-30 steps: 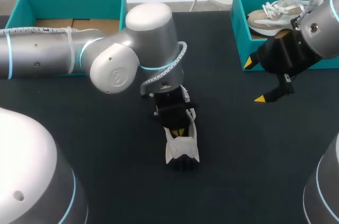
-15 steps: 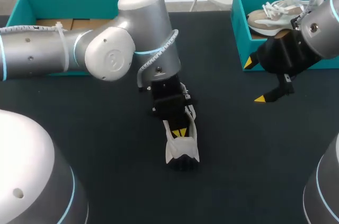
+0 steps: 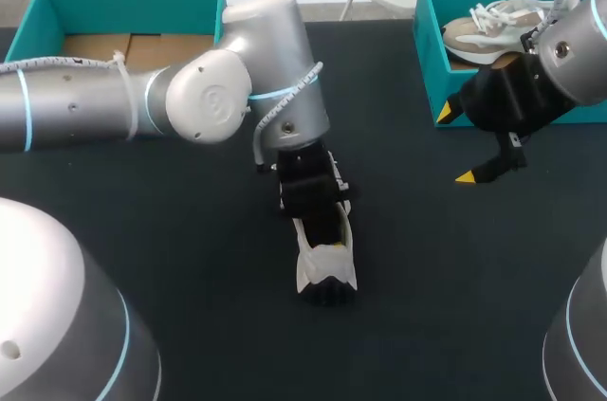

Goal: Take the shoe out of the shoebox, open the shoe tongue, remove and reinsert the insole, then place the shoe into the shoebox

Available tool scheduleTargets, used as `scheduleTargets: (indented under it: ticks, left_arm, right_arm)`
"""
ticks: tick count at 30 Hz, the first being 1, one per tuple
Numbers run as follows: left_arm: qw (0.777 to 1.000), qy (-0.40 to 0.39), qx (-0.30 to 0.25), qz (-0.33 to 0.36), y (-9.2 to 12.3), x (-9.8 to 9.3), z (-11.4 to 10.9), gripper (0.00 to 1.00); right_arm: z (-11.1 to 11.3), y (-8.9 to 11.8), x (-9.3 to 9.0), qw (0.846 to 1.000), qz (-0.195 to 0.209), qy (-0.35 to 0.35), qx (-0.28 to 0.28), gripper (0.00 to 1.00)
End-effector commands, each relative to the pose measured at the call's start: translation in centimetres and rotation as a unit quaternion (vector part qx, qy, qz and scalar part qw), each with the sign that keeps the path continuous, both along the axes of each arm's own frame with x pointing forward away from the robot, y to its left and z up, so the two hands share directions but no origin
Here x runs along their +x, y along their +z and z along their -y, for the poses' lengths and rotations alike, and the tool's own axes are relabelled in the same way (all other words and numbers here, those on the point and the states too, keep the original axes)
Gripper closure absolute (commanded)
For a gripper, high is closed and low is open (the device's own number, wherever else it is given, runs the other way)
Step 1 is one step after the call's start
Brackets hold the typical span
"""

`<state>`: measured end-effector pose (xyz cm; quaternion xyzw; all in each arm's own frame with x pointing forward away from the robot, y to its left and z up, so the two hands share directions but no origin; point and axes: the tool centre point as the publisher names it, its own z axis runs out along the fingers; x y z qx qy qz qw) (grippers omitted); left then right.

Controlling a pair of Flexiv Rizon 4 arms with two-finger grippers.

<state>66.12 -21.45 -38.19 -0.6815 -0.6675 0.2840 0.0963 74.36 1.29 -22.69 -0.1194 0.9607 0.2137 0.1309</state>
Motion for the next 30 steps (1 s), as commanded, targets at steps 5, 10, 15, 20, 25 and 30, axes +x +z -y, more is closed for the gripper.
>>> scheduleTargets:
  ticks: [5, 10, 15, 20, 25, 30]
  left_arm:
    - [1.000, -0.016, 0.017, -0.003, -3.8, 0.0, 1.2, 1.00]
    - [0.999, -0.022, 0.027, 0.033, -5.2, -0.2, 0.9, 1.00]
    - [0.995, -0.035, 0.032, 0.088, -7.1, 0.9, 0.6, 1.00]
    - [0.990, -0.043, 0.034, 0.126, -8.9, 2.7, 0.7, 1.00]
    - [0.987, -0.040, 0.027, 0.150, -9.0, 4.0, 0.5, 1.00]
    - [0.983, -0.052, 0.018, 0.176, -8.6, 4.8, 0.5, 1.00]
  right_arm:
    - [-0.1, -0.1, 0.0, 1.000, 0.001, -0.001, -0.001, 0.00]
    - [-0.1, -0.1, 0.0, 1.000, 0.001, -0.001, -0.001, 0.00]
    - [-0.1, -0.1, 0.0, 1.000, 0.001, -0.001, -0.001, 0.00]
    - [-0.1, -0.1, 0.0, 1.000, 0.001, -0.001, -0.001, 0.00]
    - [-0.1, -0.1, 0.0, 1.000, 0.001, -0.001, -0.001, 0.00]
    - [-0.1, -0.1, 0.0, 1.000, 0.001, -0.001, -0.001, 0.00]
